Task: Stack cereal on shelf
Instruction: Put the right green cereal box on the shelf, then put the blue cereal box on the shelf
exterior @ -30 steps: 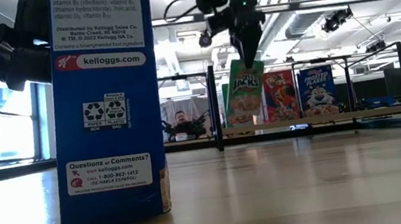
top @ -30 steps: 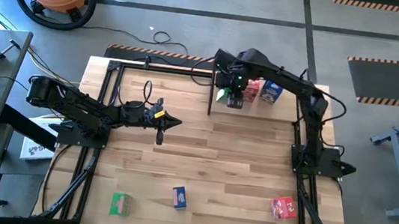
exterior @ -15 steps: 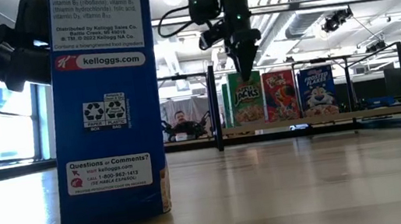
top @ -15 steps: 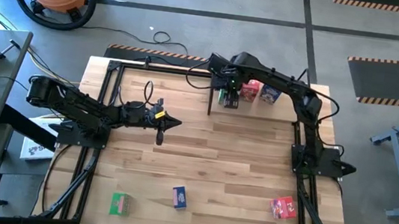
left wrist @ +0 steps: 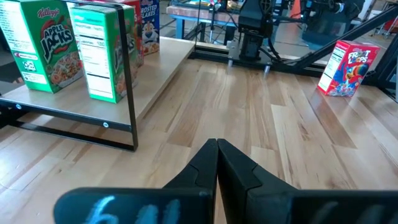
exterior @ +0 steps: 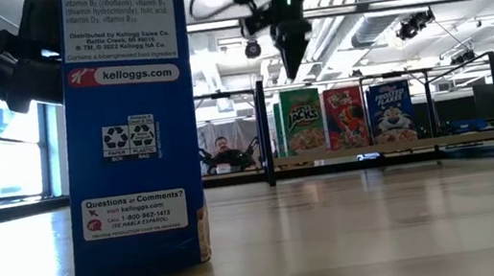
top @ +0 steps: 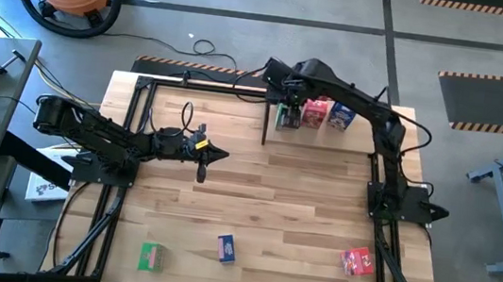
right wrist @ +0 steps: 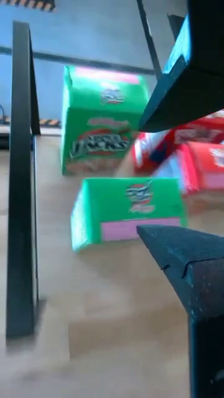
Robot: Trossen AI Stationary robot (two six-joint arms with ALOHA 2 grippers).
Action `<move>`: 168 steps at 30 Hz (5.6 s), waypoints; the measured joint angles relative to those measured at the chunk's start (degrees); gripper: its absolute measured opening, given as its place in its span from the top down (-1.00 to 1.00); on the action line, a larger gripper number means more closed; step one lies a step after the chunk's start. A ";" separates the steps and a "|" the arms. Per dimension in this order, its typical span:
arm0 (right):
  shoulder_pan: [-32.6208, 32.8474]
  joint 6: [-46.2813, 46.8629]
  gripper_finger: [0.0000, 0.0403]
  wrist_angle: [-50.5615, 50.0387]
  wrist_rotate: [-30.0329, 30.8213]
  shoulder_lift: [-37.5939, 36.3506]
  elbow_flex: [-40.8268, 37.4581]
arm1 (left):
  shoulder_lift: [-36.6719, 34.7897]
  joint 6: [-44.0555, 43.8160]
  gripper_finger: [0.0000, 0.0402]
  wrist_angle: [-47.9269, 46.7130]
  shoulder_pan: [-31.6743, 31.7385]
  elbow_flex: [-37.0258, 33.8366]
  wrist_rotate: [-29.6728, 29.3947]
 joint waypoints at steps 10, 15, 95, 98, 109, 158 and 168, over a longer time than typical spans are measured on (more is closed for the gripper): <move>6.11 12.40 0.42 -7.14 -6.88 -4.99 2.26 | 0.00 -0.01 1.00 -0.79 -0.08 0.00 0.01; 7.34 19.23 0.95 4.86 -6.24 -15.11 -18.37 | 0.00 -0.02 1.00 -1.76 -0.79 0.00 0.01; 8.97 44.42 1.00 89.44 26.73 -20.48 -74.88 | 0.00 0.02 1.00 -1.21 -1.19 0.00 -0.23; 8.59 43.00 1.00 90.98 26.21 -20.50 -74.88 | 0.00 0.02 1.00 -1.21 -1.18 0.00 -0.23; 8.99 40.59 1.00 91.48 23.03 -20.52 -74.88 | 0.00 0.02 1.00 -1.21 -1.20 0.00 -0.23; 12.42 34.90 1.00 91.96 19.22 -21.59 -75.86 | 0.02 -4.05 1.00 -11.45 1.42 4.89 3.30; 18.05 32.91 1.00 126.66 12.41 -21.59 -90.49 | 0.02 -2.04 1.00 -14.93 -1.12 9.27 16.49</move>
